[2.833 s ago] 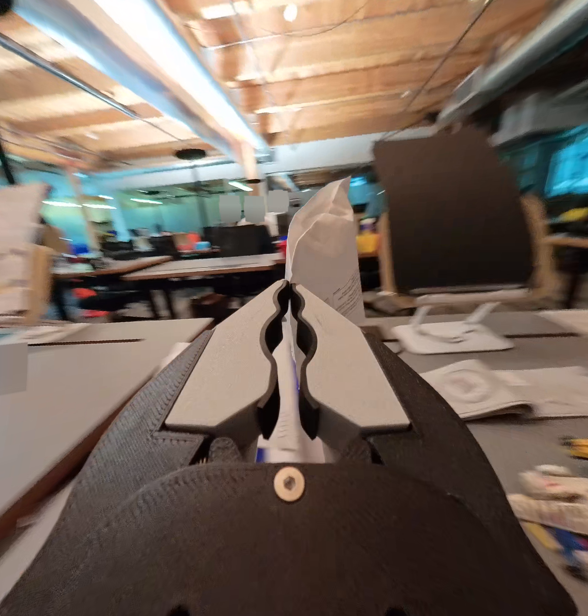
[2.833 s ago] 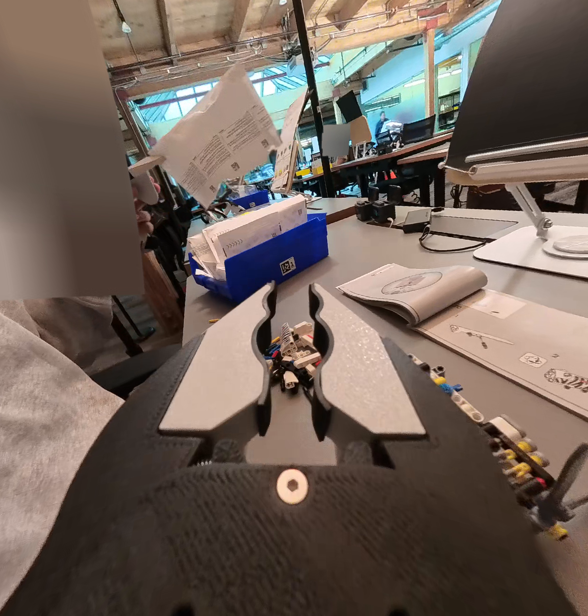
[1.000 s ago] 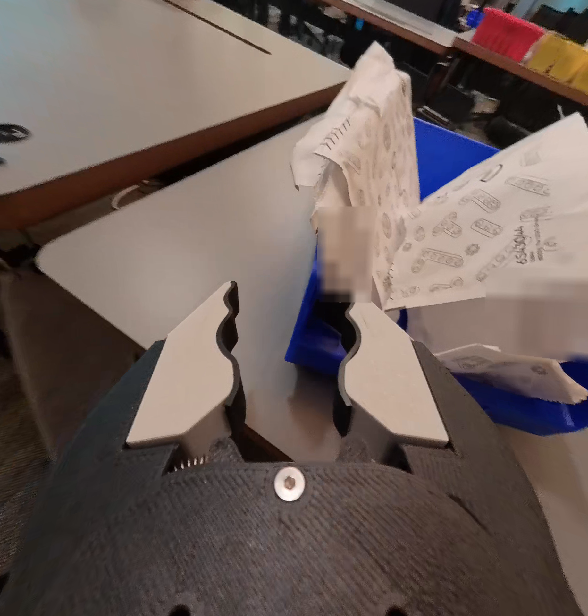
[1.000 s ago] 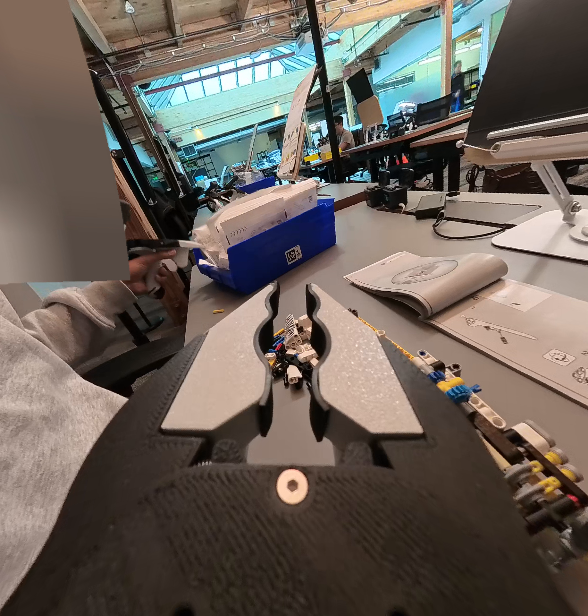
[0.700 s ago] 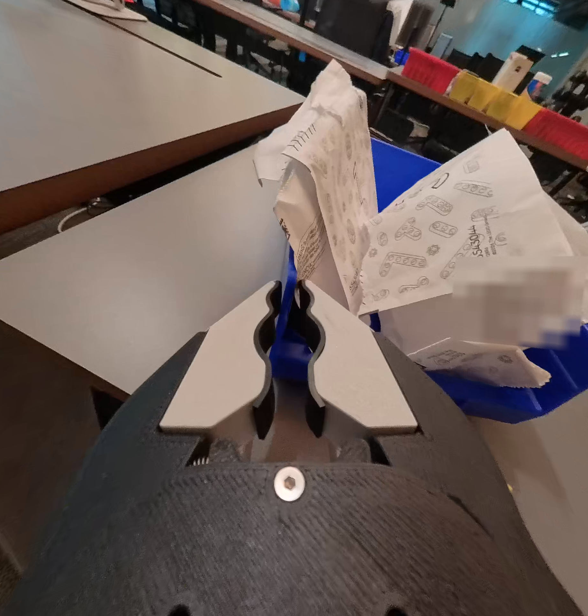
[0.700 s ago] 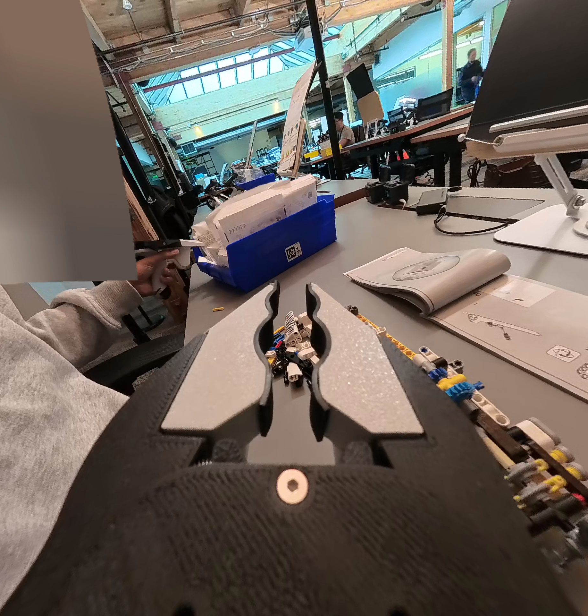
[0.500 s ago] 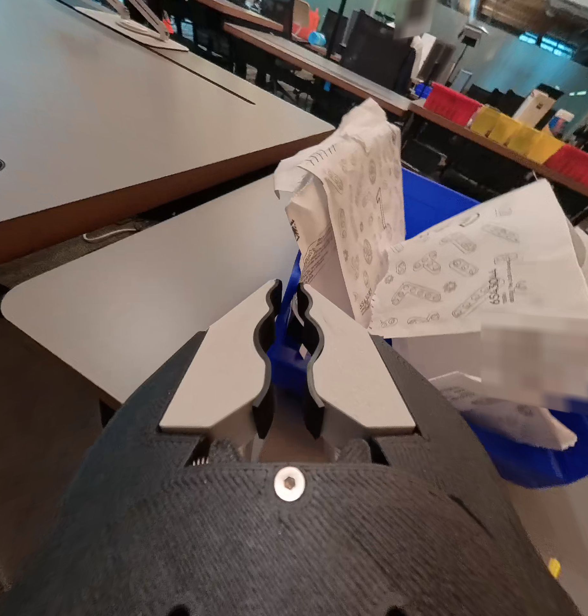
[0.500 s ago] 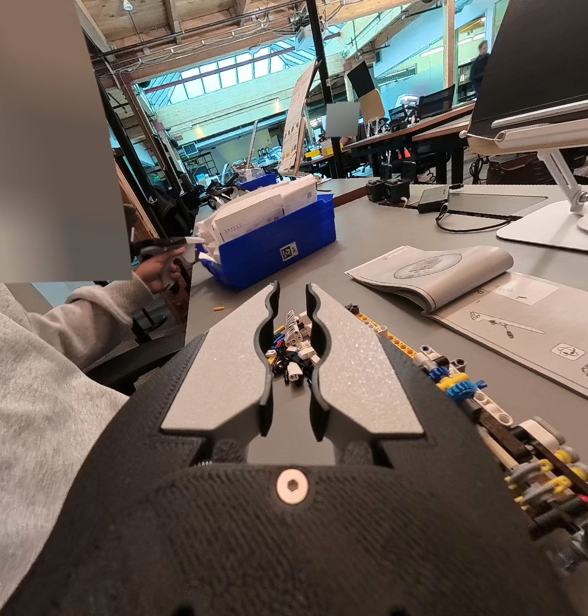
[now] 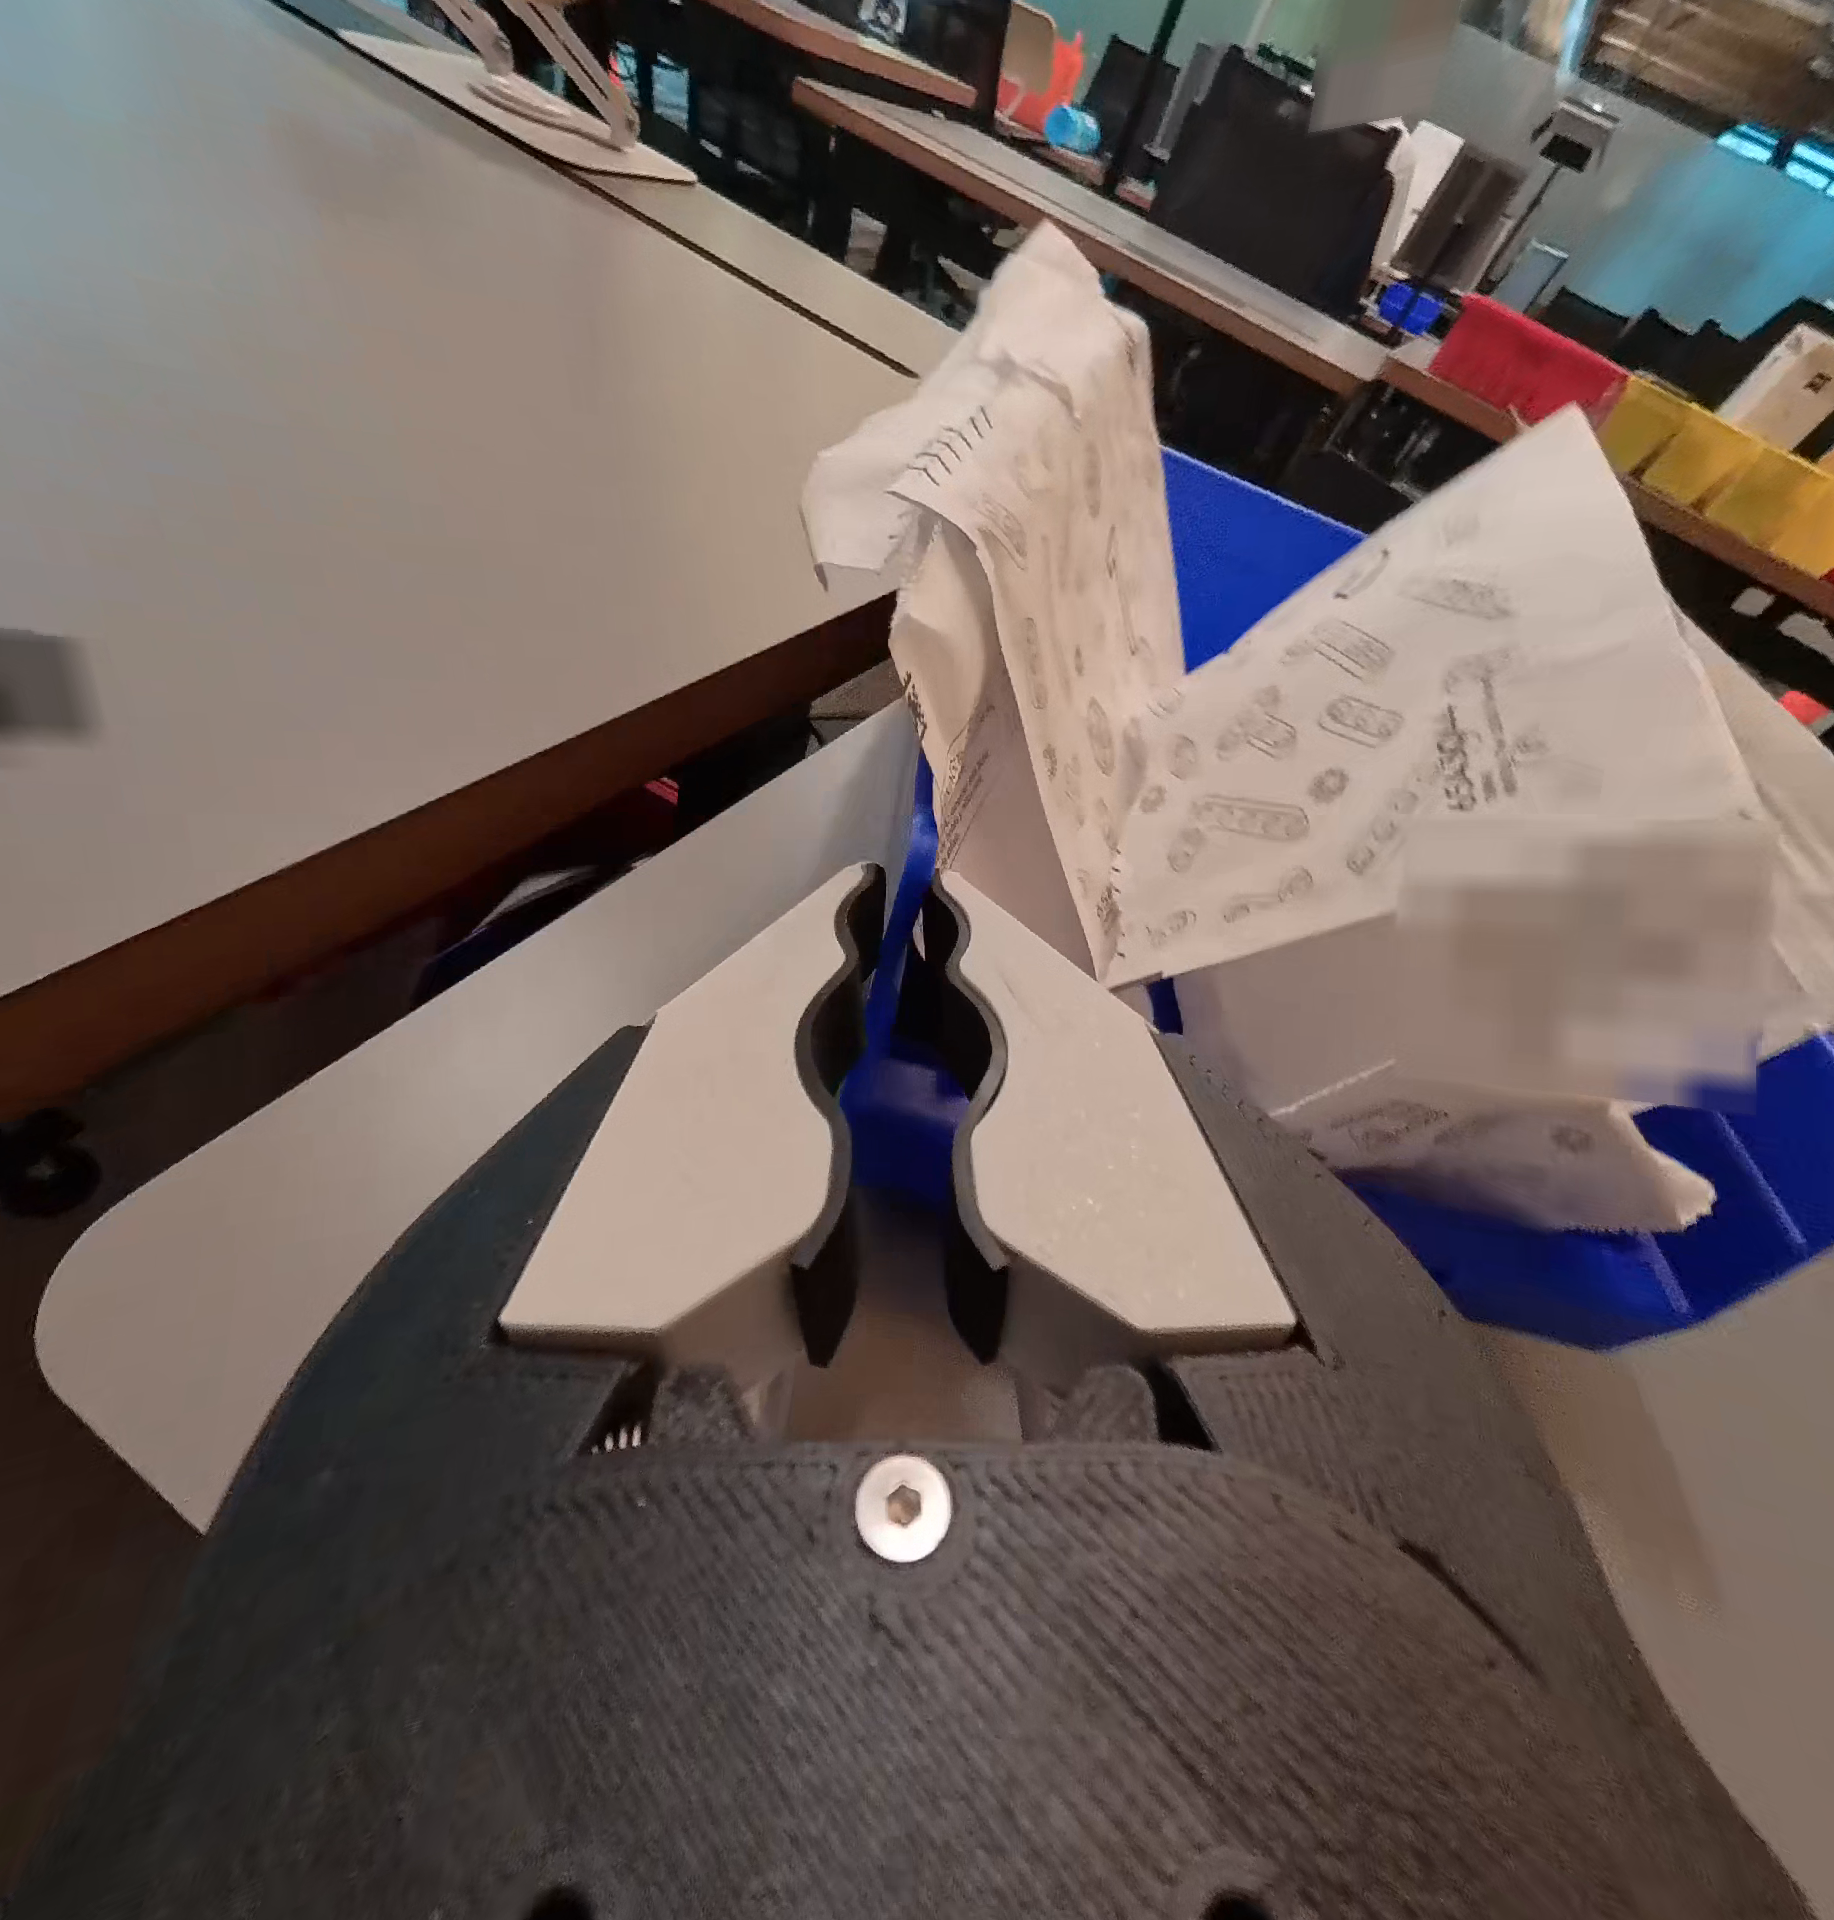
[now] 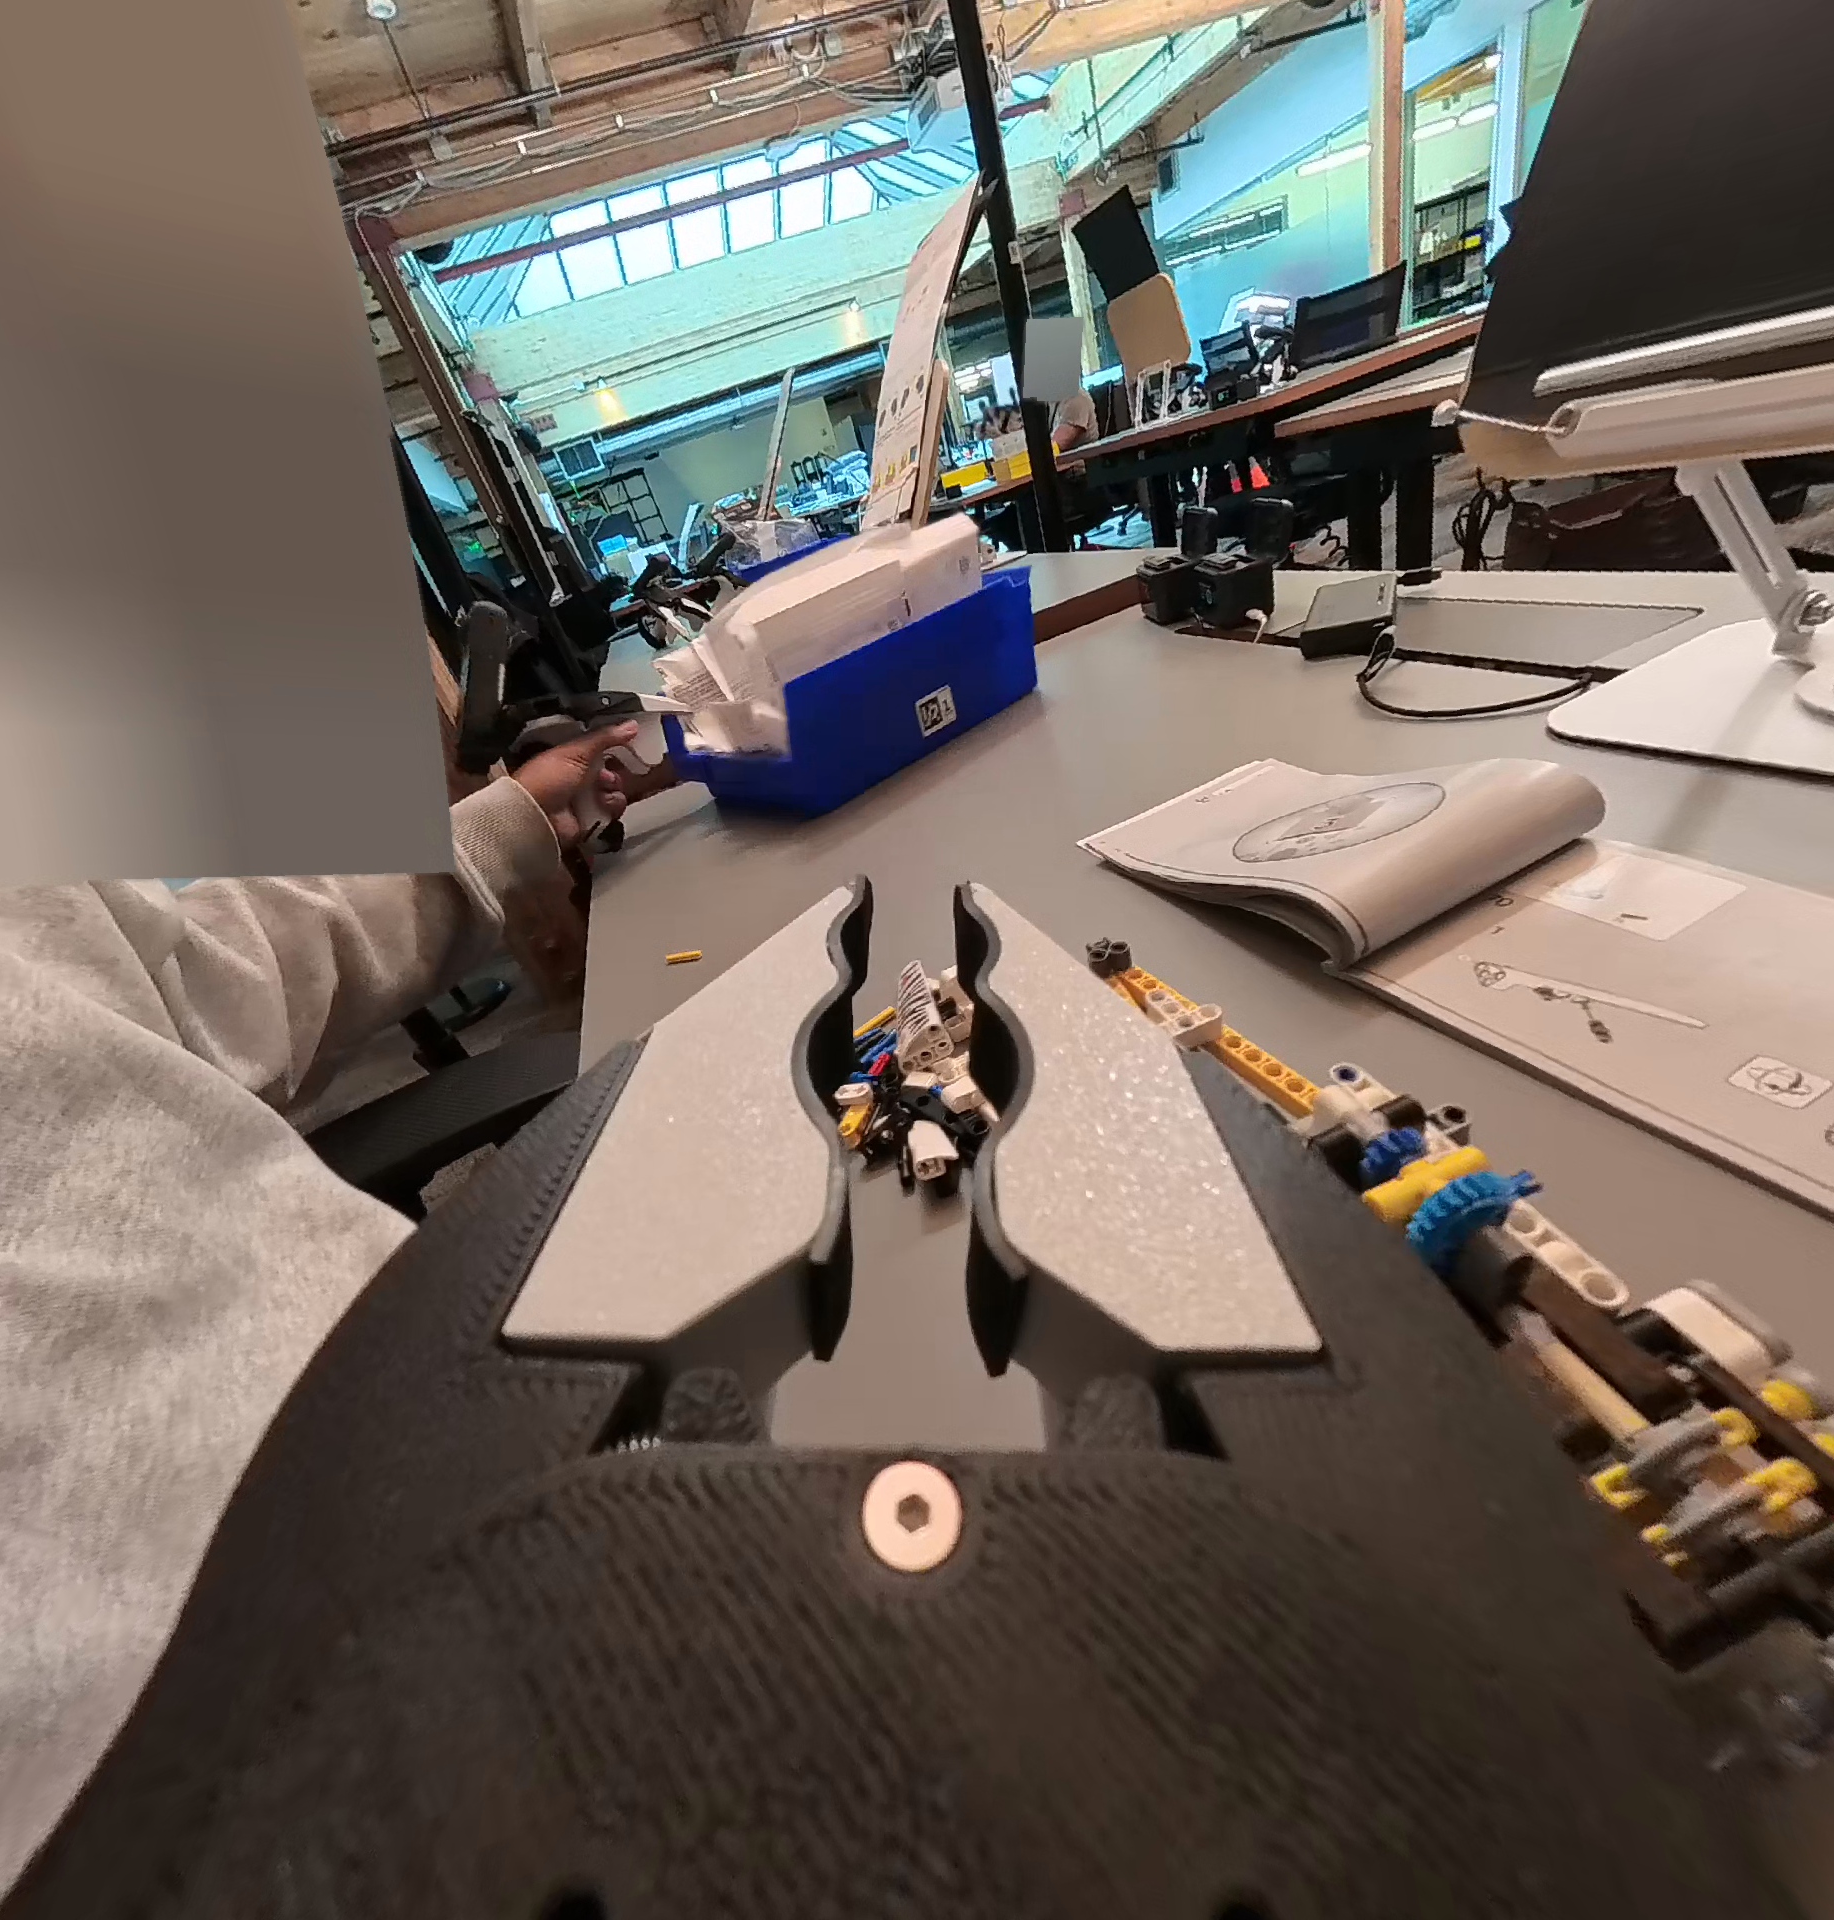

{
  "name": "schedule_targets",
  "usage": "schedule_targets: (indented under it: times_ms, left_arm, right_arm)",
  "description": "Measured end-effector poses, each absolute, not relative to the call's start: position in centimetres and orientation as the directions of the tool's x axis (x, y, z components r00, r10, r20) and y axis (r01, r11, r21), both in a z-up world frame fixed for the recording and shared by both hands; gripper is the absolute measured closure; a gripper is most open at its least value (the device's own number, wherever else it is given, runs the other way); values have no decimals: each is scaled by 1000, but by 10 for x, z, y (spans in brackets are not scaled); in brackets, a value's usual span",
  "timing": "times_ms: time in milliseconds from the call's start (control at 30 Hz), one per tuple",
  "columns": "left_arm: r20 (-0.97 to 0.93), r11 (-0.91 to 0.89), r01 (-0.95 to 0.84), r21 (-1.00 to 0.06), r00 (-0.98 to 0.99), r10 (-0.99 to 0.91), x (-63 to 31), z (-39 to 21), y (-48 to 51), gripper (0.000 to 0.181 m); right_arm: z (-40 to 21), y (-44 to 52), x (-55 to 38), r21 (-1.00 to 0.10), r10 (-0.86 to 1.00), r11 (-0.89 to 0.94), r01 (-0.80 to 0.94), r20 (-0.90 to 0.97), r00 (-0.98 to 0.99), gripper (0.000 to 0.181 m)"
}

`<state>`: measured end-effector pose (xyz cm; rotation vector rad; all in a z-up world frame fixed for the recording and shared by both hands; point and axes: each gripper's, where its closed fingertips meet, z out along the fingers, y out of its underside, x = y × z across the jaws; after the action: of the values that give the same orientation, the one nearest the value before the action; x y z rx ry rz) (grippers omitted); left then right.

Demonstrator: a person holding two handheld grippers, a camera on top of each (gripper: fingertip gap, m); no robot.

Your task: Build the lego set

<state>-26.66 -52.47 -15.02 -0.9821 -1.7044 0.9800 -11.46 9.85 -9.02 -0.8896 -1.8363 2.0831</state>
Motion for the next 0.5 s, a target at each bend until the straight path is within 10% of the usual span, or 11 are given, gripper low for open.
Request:
schedule_targets:
  times_ms: [500]
  left_arm:
    - [273, 300, 287, -910, -131, 953, -270, -154, -533, 178]
  right_arm:
    - [-104, 81, -104, -949, 497, -162, 269, -314, -809, 165]
